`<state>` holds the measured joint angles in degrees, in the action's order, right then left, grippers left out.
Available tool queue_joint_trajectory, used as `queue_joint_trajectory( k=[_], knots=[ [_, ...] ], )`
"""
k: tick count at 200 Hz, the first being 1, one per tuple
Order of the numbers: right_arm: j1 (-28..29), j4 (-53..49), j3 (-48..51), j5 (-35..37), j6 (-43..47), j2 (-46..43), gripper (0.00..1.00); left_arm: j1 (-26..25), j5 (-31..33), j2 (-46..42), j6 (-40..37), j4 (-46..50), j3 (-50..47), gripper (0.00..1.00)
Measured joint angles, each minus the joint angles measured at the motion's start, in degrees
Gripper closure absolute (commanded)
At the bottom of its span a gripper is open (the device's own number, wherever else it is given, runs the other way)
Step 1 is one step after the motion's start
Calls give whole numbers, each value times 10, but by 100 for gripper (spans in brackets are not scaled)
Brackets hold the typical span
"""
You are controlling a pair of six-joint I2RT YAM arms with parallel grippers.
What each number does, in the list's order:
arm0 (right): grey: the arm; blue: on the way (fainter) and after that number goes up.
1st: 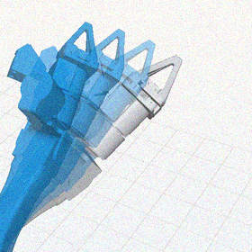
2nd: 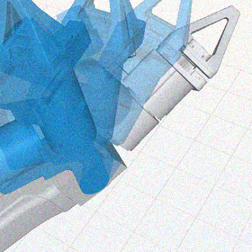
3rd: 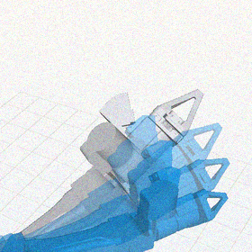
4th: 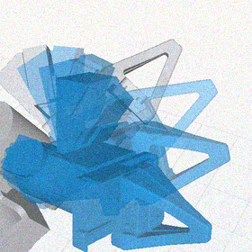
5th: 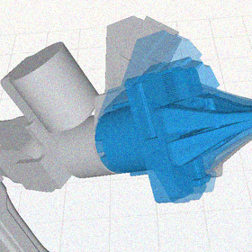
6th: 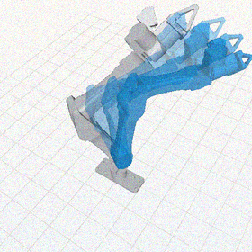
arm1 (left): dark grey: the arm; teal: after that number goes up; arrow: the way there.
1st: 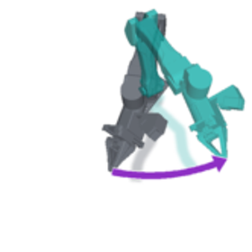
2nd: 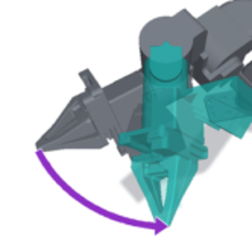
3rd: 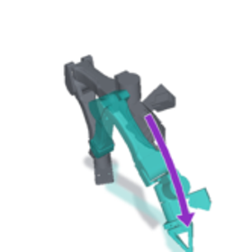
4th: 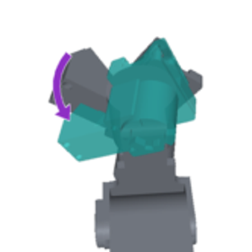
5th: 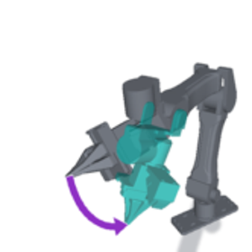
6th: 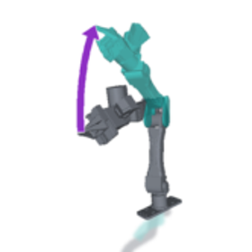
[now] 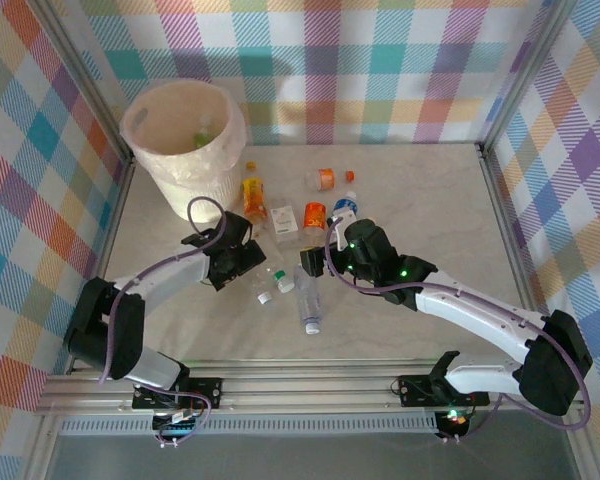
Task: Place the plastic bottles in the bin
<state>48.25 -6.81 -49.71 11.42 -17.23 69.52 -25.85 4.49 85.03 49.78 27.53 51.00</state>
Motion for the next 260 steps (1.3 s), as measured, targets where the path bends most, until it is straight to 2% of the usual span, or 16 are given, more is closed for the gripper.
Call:
queue_joint_trajectory(
  k=[33,72,124,149,197,260],
  knots=[
    [0,-8,0,-2,-1,0,0,0,-4,25,12,-37,-21,15],
    [0,3,6,-10,2,-8,0,0,-5,43,17,-66,-40,16],
    [0,30,23,-30,2,-16,0,0,3,56,16,-63,-38,25],
    [0,33,25,-22,-1,-16,0,0,8,55,12,-61,-41,26],
    [0,28,29,37,-35,-14,0,0,7,43,-1,-71,-54,32],
    [-1,-60,58,129,-187,-7,0,-2,3,4,-16,-96,-78,36]
  ],
)
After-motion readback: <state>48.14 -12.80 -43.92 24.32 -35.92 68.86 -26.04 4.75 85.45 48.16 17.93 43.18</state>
